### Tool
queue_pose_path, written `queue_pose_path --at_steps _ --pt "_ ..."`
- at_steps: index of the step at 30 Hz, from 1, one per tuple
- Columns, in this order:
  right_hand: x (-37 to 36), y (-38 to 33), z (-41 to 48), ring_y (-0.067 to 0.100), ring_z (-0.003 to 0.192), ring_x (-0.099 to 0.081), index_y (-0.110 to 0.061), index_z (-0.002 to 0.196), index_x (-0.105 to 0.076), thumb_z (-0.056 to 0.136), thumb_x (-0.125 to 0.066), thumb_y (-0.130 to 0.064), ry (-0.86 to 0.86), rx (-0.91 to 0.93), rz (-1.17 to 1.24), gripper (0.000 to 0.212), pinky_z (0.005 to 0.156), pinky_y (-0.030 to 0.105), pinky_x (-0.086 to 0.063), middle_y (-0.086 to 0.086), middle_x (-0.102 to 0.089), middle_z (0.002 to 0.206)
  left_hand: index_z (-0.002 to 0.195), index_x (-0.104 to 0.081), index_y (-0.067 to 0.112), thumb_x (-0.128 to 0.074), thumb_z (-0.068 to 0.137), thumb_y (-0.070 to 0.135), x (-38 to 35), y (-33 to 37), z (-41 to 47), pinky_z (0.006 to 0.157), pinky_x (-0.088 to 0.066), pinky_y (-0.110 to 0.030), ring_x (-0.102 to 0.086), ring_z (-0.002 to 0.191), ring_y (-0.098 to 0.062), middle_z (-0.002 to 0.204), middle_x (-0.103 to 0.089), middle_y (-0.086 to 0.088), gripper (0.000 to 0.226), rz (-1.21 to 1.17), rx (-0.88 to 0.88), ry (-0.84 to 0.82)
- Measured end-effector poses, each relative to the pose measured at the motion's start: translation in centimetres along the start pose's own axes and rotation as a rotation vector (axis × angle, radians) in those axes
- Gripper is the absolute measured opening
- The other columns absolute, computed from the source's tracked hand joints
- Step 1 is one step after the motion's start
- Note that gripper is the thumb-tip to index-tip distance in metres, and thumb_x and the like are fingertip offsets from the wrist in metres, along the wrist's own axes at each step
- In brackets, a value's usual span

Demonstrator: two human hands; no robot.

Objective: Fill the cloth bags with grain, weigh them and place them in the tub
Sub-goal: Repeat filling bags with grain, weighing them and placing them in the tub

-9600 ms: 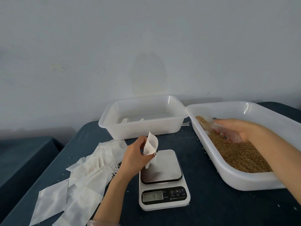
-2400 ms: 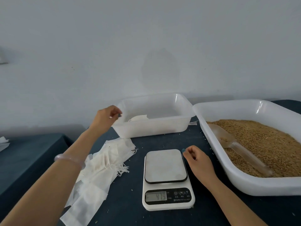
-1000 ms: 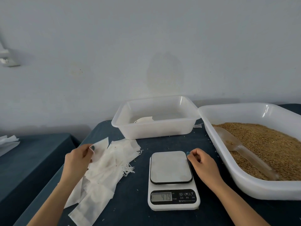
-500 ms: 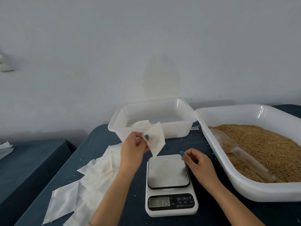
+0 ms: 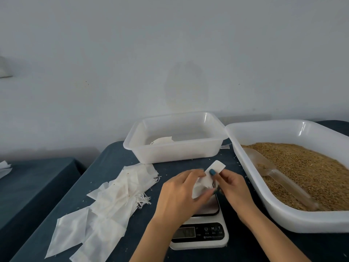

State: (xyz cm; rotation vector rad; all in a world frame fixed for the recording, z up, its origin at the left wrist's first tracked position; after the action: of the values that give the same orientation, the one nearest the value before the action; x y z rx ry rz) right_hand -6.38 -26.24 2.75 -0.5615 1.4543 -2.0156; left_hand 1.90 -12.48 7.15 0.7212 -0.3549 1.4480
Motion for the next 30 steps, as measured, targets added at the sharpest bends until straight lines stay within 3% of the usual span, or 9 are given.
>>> queue_pose_path --at_steps 5,7,9,11,16,19,22,25,30 --pt "-0.4 -0.6 -0.3 -0.001 0.052 -0.051 -0.012 0.070 -0.072 0.078 -0.068 -0.039 -0.038 0.065 -0.066 0.028 0.052 0.009 -0.038 -0.007 -0.061 0.056 0.113 -0.064 0.031 -0.067 0.084 0.051 -0.1 -0.7 -0.3 0.083 -0.054 -0.022 -0.062 0.101 0.004 0.109 -0.067 0.022 0.036 -0.187 0.175 -0.052" --pt "-0.4 -0.6 -0.3 0.013 0.051 -0.053 -0.006 0.070 -0.070 0.076 -0.071 -0.037 -0.023 0.078 -0.086 0.033 0.051 0.018 -0.043 0.000 -0.063 0.058 0.114 -0.061 0.032 -0.069 0.083 0.048 -0.5 -0.9 -0.3 0.084 -0.054 -0.023 -0.063 0.100 0.001 0.107 -0.067 0.023 0.035 -0.248 0.196 -0.090" --pt "-0.3 -0.5 -0.2 0.034 0.067 -0.061 0.002 0.076 -0.069 0.080 -0.074 -0.028 -0.037 0.093 -0.112 0.031 0.061 0.036 -0.050 0.016 -0.067 0.069 0.110 -0.061 0.031 -0.069 0.083 0.046 -0.8 -0.9 -0.4 0.082 -0.054 -0.022 -0.064 0.097 0.000 0.102 -0.066 0.022 0.033 -0.269 0.204 -0.105" --pt "-0.3 -0.4 -0.2 0.041 0.073 -0.061 0.006 0.076 -0.067 0.084 -0.073 -0.020 -0.049 0.100 -0.130 0.029 0.064 0.041 -0.051 0.022 -0.065 0.072 0.104 -0.062 0.031 -0.068 0.082 0.047 -0.9 -0.9 -0.5 0.079 -0.054 -0.021 -0.064 0.093 0.000 0.098 -0.066 0.022 0.028 -0.276 0.212 -0.104" --pt "-0.3 -1.2 -0.5 0.017 0.061 -0.060 -0.004 0.070 -0.069 0.078 -0.068 -0.038 -0.047 0.108 -0.073 0.036 0.059 0.020 -0.047 0.010 -0.067 0.066 0.089 -0.072 0.024 -0.073 0.088 0.026 -1.2 -1.2 -0.3 0.073 -0.056 -0.020 -0.070 0.081 -0.007 0.084 -0.071 0.018 0.003 -0.451 0.274 -0.090" --pt "-0.4 -1.7 -0.5 0.007 0.064 -0.062 -0.016 0.073 -0.072 0.078 -0.068 -0.040 -0.071 0.127 -0.083 0.024 0.061 0.014 -0.047 0.001 -0.069 0.070 0.085 -0.073 0.024 -0.073 0.089 0.016 -1.0 -2.0 -0.3 0.071 -0.054 -0.017 -0.071 0.077 -0.009 0.079 -0.072 0.016 0.008 -0.492 0.353 -0.046" --pt "-0.2 -1.4 -0.5 0.011 0.076 -0.066 -0.021 0.086 -0.071 0.078 -0.069 -0.041 -0.053 0.117 -0.095 0.022 0.068 0.018 -0.051 -0.003 -0.071 0.080 0.080 -0.069 0.024 -0.070 0.091 0.015 -0.7 -2.6 -0.3 0.069 -0.053 -0.017 -0.070 0.076 -0.010 0.077 -0.071 0.016 0.014 -0.466 0.391 0.002" --pt "0.3 -1.2 -0.6 0.011 0.079 -0.068 -0.025 0.093 -0.064 0.083 -0.074 -0.030 0.029 0.149 -0.137 0.015 0.066 0.023 -0.052 -0.006 -0.070 0.084 0.079 -0.063 0.019 -0.065 0.093 0.013 -0.4 -2.5 -0.3 0.070 -0.052 -0.017 -0.066 0.077 -0.010 0.078 -0.067 0.016 0.016 -0.397 0.343 0.054" --pt "0.0 -2.7 -1.7 0.012 0.068 -0.064 -0.039 0.093 -0.049 0.086 -0.065 -0.030 0.073 0.414 -0.314 0.019 0.057 0.016 -0.046 -0.010 -0.063 0.076 0.078 -0.053 0.017 -0.058 0.096 0.013 0.2 -2.1 -0.1 0.066 -0.051 -0.032 -0.057 0.074 -0.013 0.078 -0.056 0.012 0.019 -0.283 0.270 0.149"
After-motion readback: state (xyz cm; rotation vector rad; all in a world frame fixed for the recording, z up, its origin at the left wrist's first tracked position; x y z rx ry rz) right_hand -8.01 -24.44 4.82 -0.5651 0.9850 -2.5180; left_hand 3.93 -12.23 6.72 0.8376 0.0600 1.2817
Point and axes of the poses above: each hand's wrist, its own z-axis towards the middle knuckle, its own x-axis out of the back of the hand, y = z × x, the point moved 5 cm from there along z, towards the middle knuckle
